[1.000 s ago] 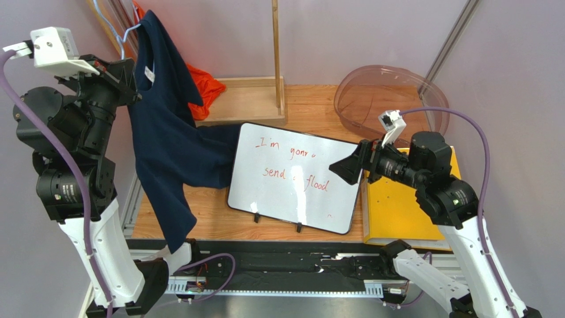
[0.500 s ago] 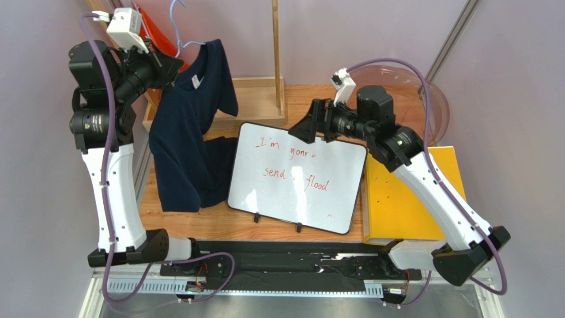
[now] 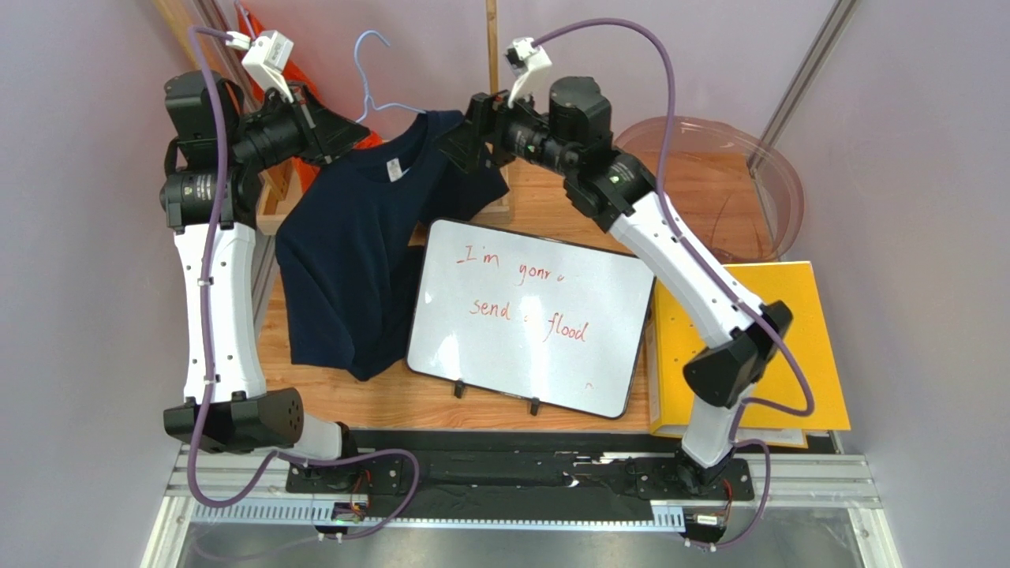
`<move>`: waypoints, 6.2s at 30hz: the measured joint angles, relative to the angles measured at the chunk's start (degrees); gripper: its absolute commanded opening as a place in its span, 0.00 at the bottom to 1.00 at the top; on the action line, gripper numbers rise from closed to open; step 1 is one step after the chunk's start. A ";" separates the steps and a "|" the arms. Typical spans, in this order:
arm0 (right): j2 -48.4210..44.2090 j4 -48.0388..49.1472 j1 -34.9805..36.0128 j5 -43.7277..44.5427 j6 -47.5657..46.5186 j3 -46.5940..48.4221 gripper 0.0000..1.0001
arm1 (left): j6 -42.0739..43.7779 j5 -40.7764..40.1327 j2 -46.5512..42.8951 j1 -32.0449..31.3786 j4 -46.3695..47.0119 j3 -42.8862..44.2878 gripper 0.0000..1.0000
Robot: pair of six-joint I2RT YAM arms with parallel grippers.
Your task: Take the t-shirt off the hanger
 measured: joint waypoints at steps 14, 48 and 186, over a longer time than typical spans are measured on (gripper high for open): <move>12.04 11.78 6.38 4.59 -2.99 8.70 0.78 | -2.01 3.96 -0.09 0.00 3.06 -3.56 0.00; 20.81 13.77 8.31 7.54 -4.83 23.17 0.28 | -1.51 8.39 -0.81 0.02 1.66 -3.61 0.00; 11.69 20.28 2.62 -3.04 28.00 9.01 0.00 | 0.61 -60.54 -19.23 -0.11 -3.50 -17.94 0.00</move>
